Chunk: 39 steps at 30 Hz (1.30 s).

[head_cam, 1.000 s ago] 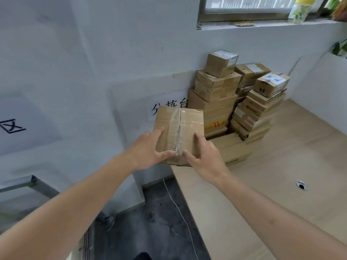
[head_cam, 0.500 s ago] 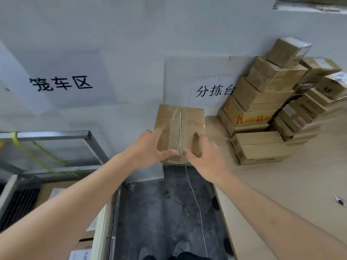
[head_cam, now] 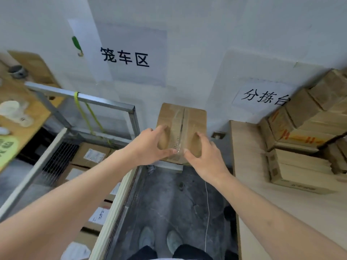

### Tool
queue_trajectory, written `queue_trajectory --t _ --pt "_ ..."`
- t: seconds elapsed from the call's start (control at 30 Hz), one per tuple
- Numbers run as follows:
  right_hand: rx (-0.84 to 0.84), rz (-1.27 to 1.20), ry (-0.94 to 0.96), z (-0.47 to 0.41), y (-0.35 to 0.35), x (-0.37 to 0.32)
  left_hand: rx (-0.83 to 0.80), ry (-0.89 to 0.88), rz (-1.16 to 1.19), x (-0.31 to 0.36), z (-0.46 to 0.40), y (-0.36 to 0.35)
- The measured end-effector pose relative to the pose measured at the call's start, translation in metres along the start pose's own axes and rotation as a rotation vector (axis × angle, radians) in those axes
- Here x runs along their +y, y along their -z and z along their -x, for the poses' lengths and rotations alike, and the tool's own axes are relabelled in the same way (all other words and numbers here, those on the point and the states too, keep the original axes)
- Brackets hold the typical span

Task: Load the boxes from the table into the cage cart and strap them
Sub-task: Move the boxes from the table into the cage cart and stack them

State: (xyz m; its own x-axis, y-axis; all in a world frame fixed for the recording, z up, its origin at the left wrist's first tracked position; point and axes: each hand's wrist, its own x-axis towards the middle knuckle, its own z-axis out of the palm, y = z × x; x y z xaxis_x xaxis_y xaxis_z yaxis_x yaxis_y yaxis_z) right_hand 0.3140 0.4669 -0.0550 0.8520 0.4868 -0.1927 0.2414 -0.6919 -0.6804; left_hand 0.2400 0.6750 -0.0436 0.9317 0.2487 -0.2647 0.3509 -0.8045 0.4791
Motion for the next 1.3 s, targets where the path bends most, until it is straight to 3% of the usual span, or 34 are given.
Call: queue_trajectory --t 0.4,0.73,0.93,1.3 --pt "-0.242 0.11 0.321 -0.018 -0.04 -0.029 0.255 0.32 0.179 -0.041 0.079 -0.028" --pt "-0.44 0.174 0.571 0.019 -0.114 -0.083 0.452 0.589 0.324 -0.092 0.19 -0.054" --pt "-0.577 0.219 0.688 0.074 -0.174 -0.122 0.534 0.729 0.382 -0.123 0.28 -0.069" --pt "-0.743 0.235 0.76 0.235 -0.305 -0.182 0.526 0.961 0.464 -0.203 0.477 -0.113"
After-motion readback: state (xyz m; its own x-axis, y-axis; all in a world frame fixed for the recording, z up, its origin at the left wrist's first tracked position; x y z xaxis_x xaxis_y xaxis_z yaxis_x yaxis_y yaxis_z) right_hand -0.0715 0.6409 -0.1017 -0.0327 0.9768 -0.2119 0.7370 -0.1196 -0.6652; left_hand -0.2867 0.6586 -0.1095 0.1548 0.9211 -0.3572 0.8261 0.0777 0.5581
